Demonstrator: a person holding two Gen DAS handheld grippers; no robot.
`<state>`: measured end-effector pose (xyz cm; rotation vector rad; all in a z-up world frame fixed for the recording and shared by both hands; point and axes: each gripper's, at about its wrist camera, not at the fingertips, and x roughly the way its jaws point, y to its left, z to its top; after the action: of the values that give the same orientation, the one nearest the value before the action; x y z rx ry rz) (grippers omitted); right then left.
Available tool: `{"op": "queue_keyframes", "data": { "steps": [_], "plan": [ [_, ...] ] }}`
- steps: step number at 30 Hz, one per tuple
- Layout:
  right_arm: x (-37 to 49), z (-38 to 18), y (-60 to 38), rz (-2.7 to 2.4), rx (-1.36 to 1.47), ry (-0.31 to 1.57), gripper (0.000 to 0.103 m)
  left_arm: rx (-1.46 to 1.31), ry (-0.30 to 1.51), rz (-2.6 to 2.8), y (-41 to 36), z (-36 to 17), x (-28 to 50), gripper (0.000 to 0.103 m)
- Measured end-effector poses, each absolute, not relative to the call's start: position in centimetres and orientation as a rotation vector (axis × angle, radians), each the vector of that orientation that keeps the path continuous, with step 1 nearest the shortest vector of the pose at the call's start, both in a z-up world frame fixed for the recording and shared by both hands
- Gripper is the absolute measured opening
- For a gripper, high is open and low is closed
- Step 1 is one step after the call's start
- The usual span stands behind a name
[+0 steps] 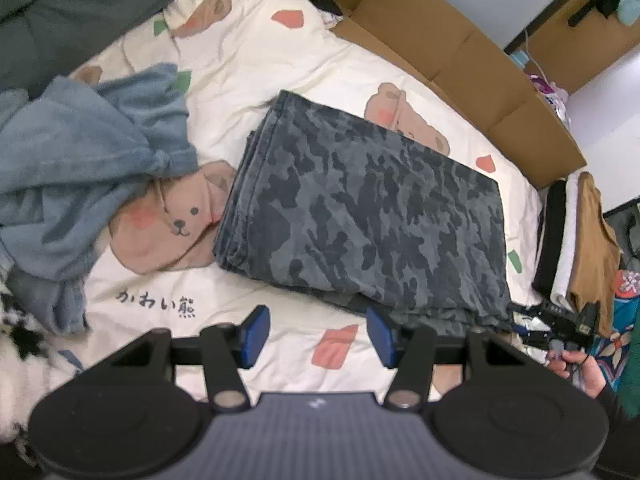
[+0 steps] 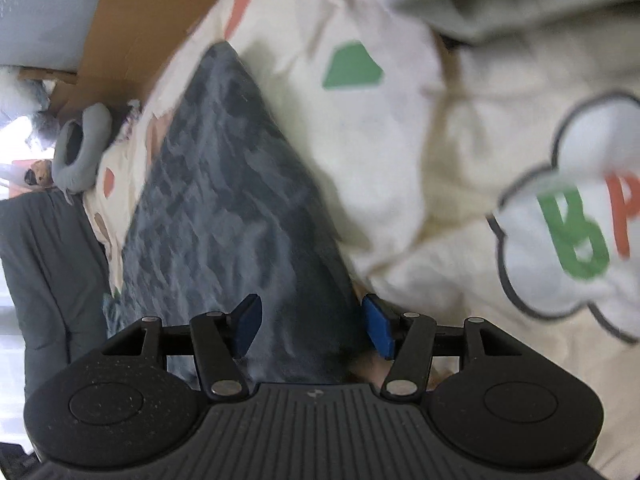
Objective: Fold clothes
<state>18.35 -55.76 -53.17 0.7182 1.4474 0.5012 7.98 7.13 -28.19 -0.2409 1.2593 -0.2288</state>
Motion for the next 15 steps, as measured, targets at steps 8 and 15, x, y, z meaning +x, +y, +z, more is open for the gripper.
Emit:
{"op": "queue_keyframes", "data": {
  "steps": [8,15],
  "plan": [
    [16.3,-55.5,-56.3,0.535,0.892,1.441,0.044,-0.245,1.239,-0.293,5.2,-28.6,9.0,0.060],
    [16.0,-52.5,-56.5,0.572,0.910,1.376,0.011,-0.270,1.223,-0.376,4.2,-31.7,11.7,0.059]
  ]
}}
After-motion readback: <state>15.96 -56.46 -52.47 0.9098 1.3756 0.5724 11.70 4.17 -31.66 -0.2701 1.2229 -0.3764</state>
